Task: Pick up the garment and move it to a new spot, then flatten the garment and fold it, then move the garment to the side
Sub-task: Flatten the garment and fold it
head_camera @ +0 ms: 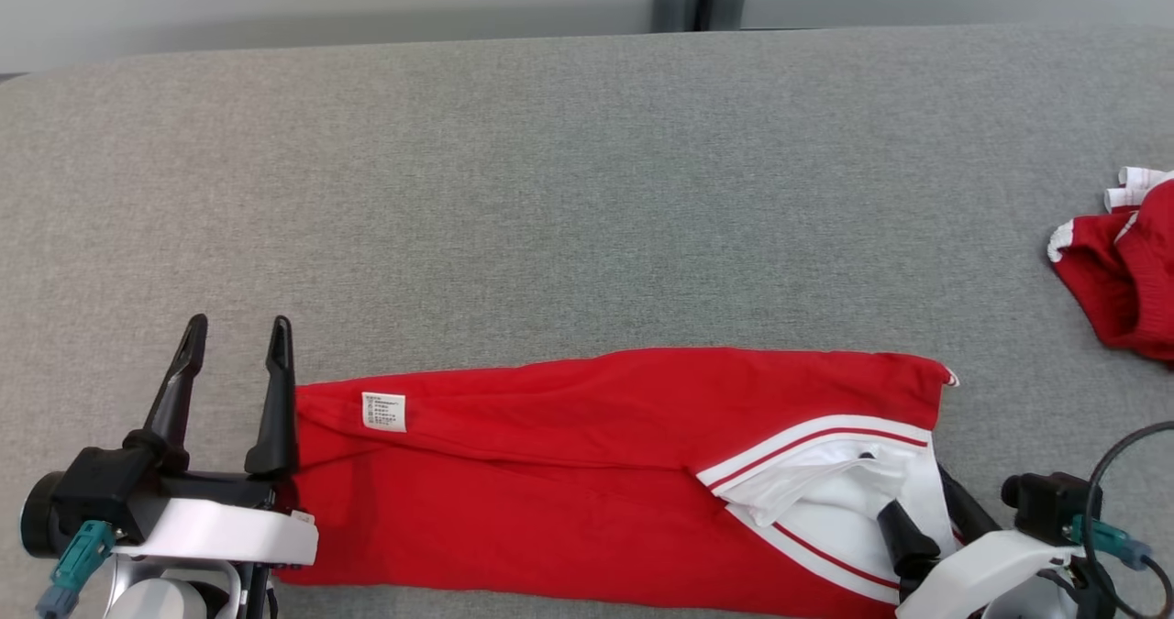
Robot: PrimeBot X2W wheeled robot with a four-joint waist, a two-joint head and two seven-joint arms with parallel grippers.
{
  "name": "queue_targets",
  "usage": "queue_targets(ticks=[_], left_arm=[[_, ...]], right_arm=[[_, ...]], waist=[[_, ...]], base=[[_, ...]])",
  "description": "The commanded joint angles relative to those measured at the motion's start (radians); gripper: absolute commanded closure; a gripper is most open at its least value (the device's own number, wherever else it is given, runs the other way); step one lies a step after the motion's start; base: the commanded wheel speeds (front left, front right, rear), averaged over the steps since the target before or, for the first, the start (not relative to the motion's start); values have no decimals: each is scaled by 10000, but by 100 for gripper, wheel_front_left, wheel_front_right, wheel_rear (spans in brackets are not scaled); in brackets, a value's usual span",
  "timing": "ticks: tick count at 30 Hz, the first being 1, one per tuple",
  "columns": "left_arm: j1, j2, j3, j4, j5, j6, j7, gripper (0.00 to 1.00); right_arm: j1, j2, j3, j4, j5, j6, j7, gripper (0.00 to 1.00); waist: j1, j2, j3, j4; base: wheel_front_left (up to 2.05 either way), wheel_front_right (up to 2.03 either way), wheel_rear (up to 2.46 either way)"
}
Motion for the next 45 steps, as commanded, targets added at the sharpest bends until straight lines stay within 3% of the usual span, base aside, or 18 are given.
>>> queue_targets(ticks=[1, 2, 9, 20, 28, 36, 45], left_arm=[[-150, -19, -4, 37, 61, -54, -37, 0], [-168, -22, -12, 49, 69, -78, -37, 0], [-265, -5, 15, 43, 130, -87, -37, 0], [-150, 23, 175, -9, 135, -47, -37, 0], [-167, -49, 203, -41, 130, -17, -37, 0], [-28, -49, 218, -46, 163, 23, -38, 0], [-261, -100, 35, 15, 151, -43, -38, 0]], right_arm=[[539, 149, 606, 472, 261, 62, 740, 78], [503, 108, 745, 496, 374, 62, 897, 100], [43, -520, 753, 374, 921, 7, 921, 100], [-670, -2072, -830, 84, 1532, 34, 424, 100], [-555, -2609, -742, -878, 1812, 34, 921, 100], [-516, -2503, -509, -3583, 2295, 36, 2349, 100], [-811, -1580, 371, -6016, 2826, 37, 4076, 100]], waist=[[0, -1, 4, -64], [0, -1, -8, -77], [0, -1, 9, -123], [0, -1, 92, -344], [0, -1, 73, -374], [0, -1, 36, -605], [0, -1, -11, -306]], base=[[0, 0, 0], [0, 0, 0], [0, 0, 0], [0, 0, 0], [0, 0, 0], [0, 0, 0], [0, 0, 0]])
